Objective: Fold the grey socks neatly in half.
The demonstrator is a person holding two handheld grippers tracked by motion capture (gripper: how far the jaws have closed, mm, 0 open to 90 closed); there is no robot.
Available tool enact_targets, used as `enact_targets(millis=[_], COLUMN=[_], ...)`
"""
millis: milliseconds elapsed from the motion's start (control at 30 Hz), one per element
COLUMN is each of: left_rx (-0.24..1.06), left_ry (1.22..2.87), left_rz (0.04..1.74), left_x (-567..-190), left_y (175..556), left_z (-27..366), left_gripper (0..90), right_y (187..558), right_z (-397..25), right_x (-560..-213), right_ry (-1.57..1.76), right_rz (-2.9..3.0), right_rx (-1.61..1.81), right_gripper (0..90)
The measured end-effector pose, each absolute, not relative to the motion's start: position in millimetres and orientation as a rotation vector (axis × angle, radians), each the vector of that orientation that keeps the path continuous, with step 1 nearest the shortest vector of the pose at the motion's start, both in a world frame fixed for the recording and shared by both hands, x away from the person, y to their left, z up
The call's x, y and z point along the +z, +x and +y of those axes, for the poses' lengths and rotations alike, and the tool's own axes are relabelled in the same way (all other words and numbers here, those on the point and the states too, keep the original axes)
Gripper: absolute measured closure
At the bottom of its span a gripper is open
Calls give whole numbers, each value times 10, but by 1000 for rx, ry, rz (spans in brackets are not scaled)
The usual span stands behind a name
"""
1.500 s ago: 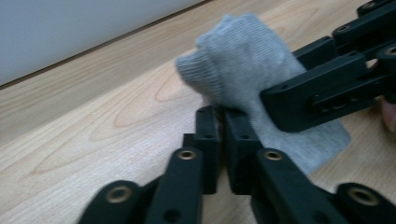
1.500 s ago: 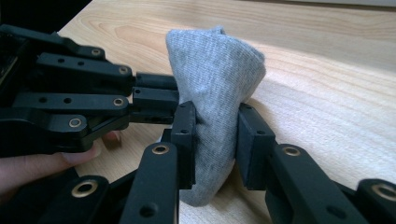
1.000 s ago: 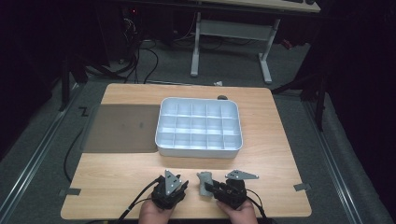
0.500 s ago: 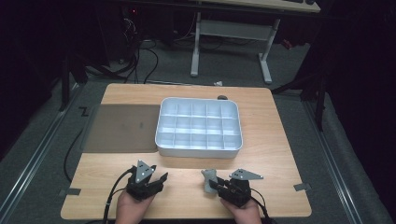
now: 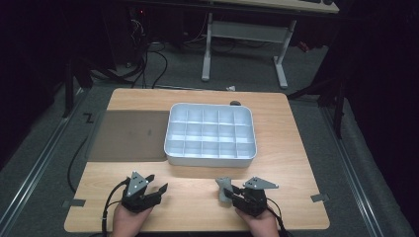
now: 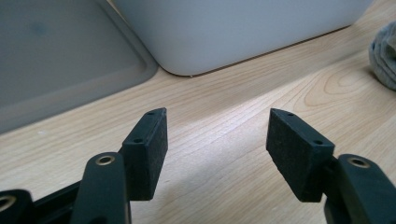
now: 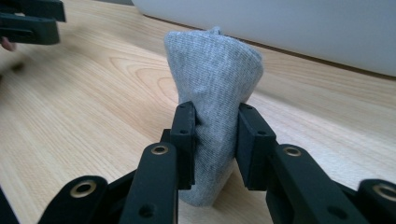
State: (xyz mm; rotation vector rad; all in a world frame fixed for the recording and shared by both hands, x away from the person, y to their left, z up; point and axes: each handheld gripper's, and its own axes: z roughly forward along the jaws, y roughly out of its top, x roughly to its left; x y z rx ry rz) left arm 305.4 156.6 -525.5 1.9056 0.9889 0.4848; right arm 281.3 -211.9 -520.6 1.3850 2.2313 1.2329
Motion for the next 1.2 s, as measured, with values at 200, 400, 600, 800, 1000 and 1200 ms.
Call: enact_targets(millis=[200, 400, 600, 800, 1000, 1200], left_rx=[430, 413, 408, 392, 384, 394], left_ry=[1885, 1897, 1901, 1897, 1909, 1899], left_rz=[980, 943, 930, 923, 917, 927], left_x=[-5254, -5240, -5234, -5240, -5260, -5261], left_y=[3049, 3005, 2991, 2984, 2985, 2969], left_z=[1600, 1546, 1532, 1521, 1514, 1551], left_gripper=[392, 392, 392, 391, 390, 389], right_y=[2879, 2928, 2966, 3062, 3100, 3128], right_z=[-2126, -2094, -2064, -2108, -2120, -2099], right_x=[-5088, -4989, -4913, -4849, -4806, -4764], right_ry=[1377, 1349, 1310, 1344, 1319, 1274], right_rz=[2257, 2316, 2373, 2436, 2479, 2535], right_rx=[1060, 921, 810, 736, 639, 551], right_gripper=[712, 711, 711, 711, 710, 710])
